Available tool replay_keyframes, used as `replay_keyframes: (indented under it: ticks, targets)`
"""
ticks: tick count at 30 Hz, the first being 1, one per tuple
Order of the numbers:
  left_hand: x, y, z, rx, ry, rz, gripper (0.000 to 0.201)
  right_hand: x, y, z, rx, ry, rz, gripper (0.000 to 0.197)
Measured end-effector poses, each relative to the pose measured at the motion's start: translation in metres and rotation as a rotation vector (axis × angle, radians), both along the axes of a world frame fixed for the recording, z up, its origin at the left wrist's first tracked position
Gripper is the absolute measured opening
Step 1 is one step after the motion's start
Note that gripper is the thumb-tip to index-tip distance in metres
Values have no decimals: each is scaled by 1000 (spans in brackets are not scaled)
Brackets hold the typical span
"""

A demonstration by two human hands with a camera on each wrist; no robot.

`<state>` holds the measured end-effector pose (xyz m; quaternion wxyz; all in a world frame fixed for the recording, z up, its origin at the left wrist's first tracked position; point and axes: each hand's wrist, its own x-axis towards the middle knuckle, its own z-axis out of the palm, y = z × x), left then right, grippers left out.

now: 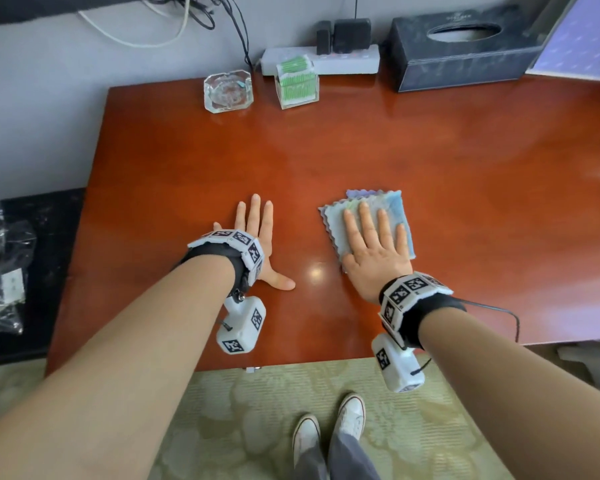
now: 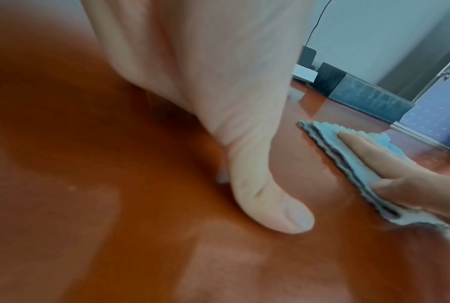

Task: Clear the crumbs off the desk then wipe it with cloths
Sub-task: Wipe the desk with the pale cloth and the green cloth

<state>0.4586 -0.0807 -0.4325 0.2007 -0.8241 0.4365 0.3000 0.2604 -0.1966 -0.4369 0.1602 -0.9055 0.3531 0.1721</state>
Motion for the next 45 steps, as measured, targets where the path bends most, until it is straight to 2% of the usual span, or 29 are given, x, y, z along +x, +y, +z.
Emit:
replay_keyframes:
  ticks: [3,9,13,15,17,22,27,32,37,39,43,45]
  targets:
    - [-2,3,2,-42,13,9,158,19,24,-2,7,-10,-38,71]
    - [-4,11,9,-140,67,35,155,34,80,-1,21,-29,86,66]
    - [-13,17,14,-187,41,18,143,27,74,1,36,-4,125,70]
    - [-23,19,19,-182,8,-7,136,20,67,1,38,-5,150,65]
    - [-31,26,22,-138,20,-35,139,8,59,1,42,-4,115,68]
    - [-25,58,10,-40,132,-127,162,-33,42,6,30,35,-50,71]
    - [-19,61,-6,-95,103,-148,167,-13,66,6,34,14,-171,73]
    - [-19,61,-7,-99,103,-138,167,7,116,-1,12,-29,22,74]
    - [-22,62,-2,-92,109,-131,161,-29,113,-8,-25,-56,194,73]
    - [-22,62,-1,-82,108,-126,161,-49,96,-10,-43,-50,153,74]
    - [-23,60,3,-72,105,-137,161,-80,65,-9,-61,-27,-71,69]
    - [-22,61,2,-74,110,-142,162,-78,65,-9,-48,-33,-205,70]
